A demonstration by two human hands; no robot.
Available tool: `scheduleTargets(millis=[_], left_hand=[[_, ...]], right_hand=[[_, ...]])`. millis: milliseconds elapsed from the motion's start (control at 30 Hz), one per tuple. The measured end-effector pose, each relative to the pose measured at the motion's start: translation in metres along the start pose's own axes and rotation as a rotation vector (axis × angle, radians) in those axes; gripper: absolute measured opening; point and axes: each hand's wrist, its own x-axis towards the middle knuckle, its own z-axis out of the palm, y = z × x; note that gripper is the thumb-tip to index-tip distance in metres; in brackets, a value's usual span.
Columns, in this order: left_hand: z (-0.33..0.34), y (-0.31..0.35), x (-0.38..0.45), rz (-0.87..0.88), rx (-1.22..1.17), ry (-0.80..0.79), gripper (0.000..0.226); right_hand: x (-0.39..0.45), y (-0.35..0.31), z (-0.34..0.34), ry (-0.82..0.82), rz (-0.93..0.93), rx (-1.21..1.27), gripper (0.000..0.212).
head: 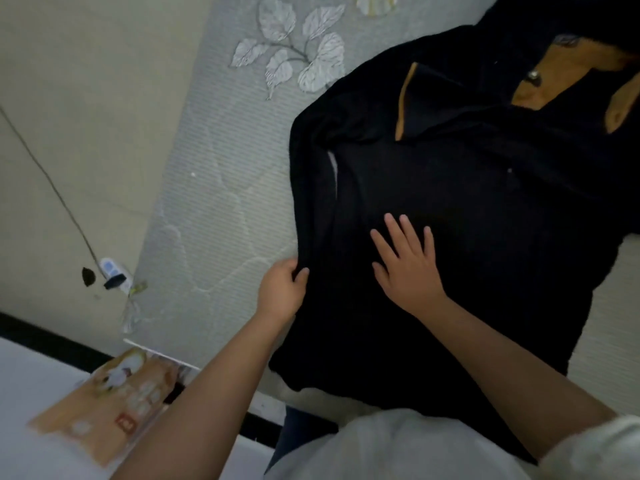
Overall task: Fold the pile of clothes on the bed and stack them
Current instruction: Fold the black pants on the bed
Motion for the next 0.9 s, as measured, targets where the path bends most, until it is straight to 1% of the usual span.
scheduleTargets(millis=[67,167,267,333,433,467,533,600,633,700,767,833,867,900], left_hand=[[-0.01,-0.005,0.003,-0.021,-0.112,0.104,0.022],[-0.043,-0.011,0.011,-0.015,-0.248,0.305,0.016],[-0.081,-0.008,0.022,-0.012,-0.449,0.439,0.031],[-0.1,0.007,0.027,0.01,-0.569,0.475,0.025],[-0.119,0.046,0.03,0.1,-0.633,0.48,0.009],[-0.124,0.063,0.031,0.145,-0.629,0.479,0.008],[-0.129,0.103,0.031,0.261,-0.583,0.475,0.007],[-0.12,0.15,0.028,0.391,-0.503,0.435,0.011],[-0.109,0.174,0.025,0.446,-0.447,0.39,0.016],[-0.077,0.219,0.013,0.532,-0.309,0.263,0.026],[-0.041,0.252,-0.004,0.637,-0.17,0.087,0.032],[-0.009,0.268,-0.022,0.782,0.016,-0.129,0.039],[0.003,0.269,-0.029,0.856,0.123,-0.218,0.042],[0.011,0.267,-0.031,0.915,0.196,-0.266,0.042]], right_hand=[[-0.007,0.002,0.006,0.001,-0.003,-0.022,0.055],[-0.008,0.005,0.009,-0.029,-0.011,-0.049,0.055],[-0.006,0.006,0.008,-0.122,0.033,-0.055,0.057],[-0.006,0.007,0.003,-0.186,0.038,-0.033,0.058],[-0.004,0.012,-0.017,-0.243,0.042,0.134,0.057],[-0.004,0.013,-0.027,-0.229,0.063,0.193,0.057],[-0.008,0.02,-0.045,-0.134,0.143,0.235,0.057],[-0.016,0.032,-0.064,0.006,0.282,0.265,0.055],[-0.022,0.041,-0.072,0.083,0.371,0.316,0.054],[-0.039,0.061,-0.087,0.251,0.575,0.5,0.05],[-0.062,0.08,-0.097,0.401,0.758,0.692,0.047],[-0.087,0.096,-0.097,0.463,0.863,0.754,0.045],[-0.098,0.101,-0.093,0.456,0.898,0.76,0.044],[-0.107,0.107,-0.089,0.439,0.926,0.761,0.042]])
